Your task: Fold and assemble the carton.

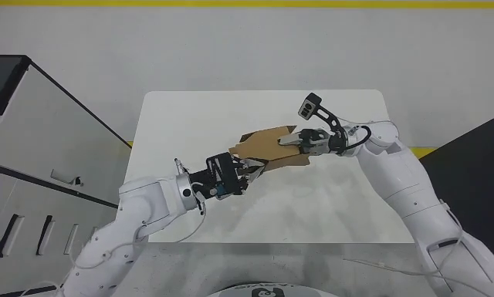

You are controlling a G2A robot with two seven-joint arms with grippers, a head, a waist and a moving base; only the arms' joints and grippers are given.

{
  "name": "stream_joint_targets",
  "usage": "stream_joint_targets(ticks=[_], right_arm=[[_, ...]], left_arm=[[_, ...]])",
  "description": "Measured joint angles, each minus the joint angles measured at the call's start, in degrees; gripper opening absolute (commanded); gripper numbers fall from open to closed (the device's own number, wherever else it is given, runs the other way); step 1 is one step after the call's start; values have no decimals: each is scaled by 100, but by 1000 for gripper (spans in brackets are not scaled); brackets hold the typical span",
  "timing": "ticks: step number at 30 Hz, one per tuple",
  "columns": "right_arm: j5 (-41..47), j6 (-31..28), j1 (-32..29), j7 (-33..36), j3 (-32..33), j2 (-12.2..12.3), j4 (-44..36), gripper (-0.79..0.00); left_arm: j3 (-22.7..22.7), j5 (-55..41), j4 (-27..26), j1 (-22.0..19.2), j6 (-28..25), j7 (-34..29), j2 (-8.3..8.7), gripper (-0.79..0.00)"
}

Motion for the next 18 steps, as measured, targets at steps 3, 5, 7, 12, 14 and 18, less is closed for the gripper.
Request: stream_joint_targets(ticks=[3,5,7,12,14,18], right_arm=[[68,-49,-21,130,83,10,43,-785],[137,-73,-35,224,139,16,73,-785],[213,-93,-43,315,185,18,96,-785],[402,-143,-59,544,308,25,173,-785],[488,-148,-74,550,344,32,170,-785],[624,-143,-100,545,383,59,119,-785]], left_arm=[[-173,-40,-58,75,31,32,20,-785],[-297,-58,-100,124,33,50,34,-785],[-406,-65,-126,169,40,64,47,-785],[-718,-85,-112,336,111,82,79,-785],[-820,-109,-85,399,124,95,89,-785],[-913,-102,-29,487,129,98,102,-785]])
